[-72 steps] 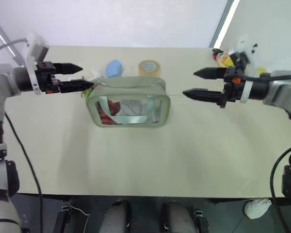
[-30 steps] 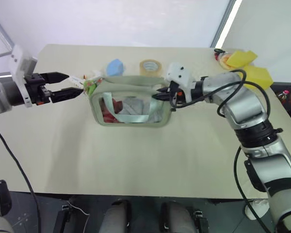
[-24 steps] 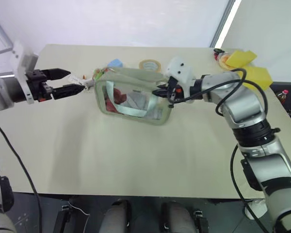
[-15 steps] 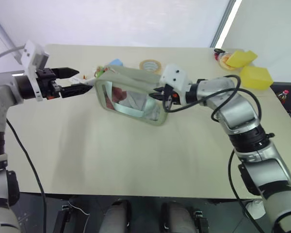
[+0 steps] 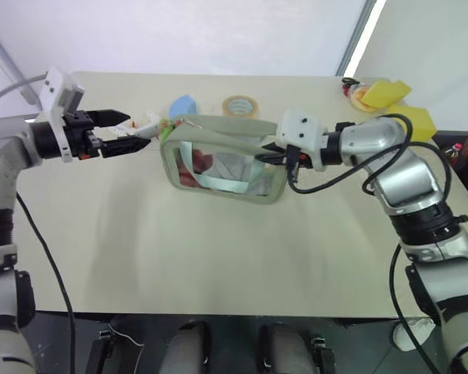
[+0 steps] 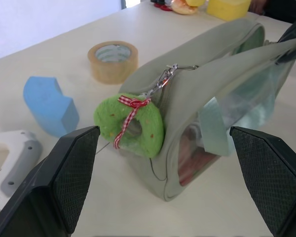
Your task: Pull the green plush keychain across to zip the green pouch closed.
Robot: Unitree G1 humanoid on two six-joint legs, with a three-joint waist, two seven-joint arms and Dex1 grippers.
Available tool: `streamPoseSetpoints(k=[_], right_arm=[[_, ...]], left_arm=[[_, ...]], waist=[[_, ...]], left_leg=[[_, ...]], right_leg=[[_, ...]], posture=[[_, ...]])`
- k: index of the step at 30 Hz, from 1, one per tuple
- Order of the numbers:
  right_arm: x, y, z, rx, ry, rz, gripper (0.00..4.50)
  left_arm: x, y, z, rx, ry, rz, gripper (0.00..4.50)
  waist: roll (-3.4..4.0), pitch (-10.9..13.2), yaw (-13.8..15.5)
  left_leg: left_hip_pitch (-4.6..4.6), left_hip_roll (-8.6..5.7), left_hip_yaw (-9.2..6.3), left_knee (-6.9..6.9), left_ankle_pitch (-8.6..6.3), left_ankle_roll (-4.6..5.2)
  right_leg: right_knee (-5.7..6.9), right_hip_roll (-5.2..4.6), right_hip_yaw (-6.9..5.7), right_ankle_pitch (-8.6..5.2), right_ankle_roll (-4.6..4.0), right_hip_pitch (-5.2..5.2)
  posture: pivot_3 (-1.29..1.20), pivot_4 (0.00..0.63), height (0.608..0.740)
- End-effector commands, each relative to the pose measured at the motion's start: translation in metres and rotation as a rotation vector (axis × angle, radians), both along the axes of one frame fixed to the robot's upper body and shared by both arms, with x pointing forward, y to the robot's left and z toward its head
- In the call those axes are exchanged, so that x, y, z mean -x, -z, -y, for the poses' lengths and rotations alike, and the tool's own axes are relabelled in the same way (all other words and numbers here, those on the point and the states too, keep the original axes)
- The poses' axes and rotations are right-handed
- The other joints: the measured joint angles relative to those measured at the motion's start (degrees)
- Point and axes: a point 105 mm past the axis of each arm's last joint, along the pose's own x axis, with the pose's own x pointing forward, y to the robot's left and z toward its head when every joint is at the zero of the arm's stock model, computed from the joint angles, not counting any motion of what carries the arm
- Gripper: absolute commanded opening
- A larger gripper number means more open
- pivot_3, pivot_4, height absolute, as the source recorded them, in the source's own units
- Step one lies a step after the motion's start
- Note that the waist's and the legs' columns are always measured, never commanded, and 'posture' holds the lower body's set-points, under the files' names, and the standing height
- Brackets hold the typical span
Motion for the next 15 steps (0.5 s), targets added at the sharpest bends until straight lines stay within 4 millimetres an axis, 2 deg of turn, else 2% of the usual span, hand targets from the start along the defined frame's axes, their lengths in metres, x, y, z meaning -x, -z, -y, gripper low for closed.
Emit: streamPoseSetpoints(k=[1, 5, 7, 12, 15], right_arm=[[0.003, -0.024, 0.008, -0.020, 0.011, 0.068, 2.08], [0.011, -0.036, 0.025, -0.014, 0.047, 0.075, 2.08], [0.017, -0.032, 0.032, -0.007, 0.061, 0.049, 2.08], [0.020, -0.015, 0.031, -0.010, 0.078, -0.003, 2.08], [0.016, -0.005, 0.031, -0.015, 0.088, -0.017, 1.21]], left_arm=[[-0.004, -0.012, -0.006, 0.002, -0.022, 0.052, 4.50], [-0.012, -0.010, -0.013, 0.017, -0.052, 0.057, 4.50], [-0.016, -0.008, -0.015, 0.026, -0.061, 0.056, 4.50], [-0.031, -0.001, -0.013, 0.032, -0.072, 0.052, 4.50], [-0.046, 0.002, -0.009, 0.018, -0.102, 0.080, 4.50]], waist=[[0.00, 0.0, 0.0], [0.01, 0.0, 0.3], [0.01, 0.0, 0.4], [0.00, 0.0, 0.3], [0.00, 0.0, 0.2]], left_leg=[[0.00, 0.00, 0.00, 0.00, 0.00, 0.00], [-0.01, -0.01, 0.01, 0.02, 0.00, 0.00], [-0.02, -0.01, 0.00, 0.04, 0.00, 0.00], [0.01, -0.01, 0.09, 0.11, -0.02, 0.03], [0.01, -0.01, 0.12, 0.12, -0.02, 0.03]], right_leg=[[0.00, 0.00, 0.00, 0.00, 0.00, 0.00], [-0.01, 0.00, -0.01, 0.00, 0.00, 0.01], [-0.01, -0.01, -0.02, 0.00, 0.00, 0.03], [-0.03, 0.00, -0.10, 0.00, 0.00, 0.14], [-0.03, 0.00, -0.10, 0.00, 0.00, 0.13]], posture=[[0.00, 0.150, 0.740], [0.00, 0.150, 0.740], [0.00, 0.150, 0.740], [0.00, 0.150, 0.740], [0.00, 0.150, 0.740]])
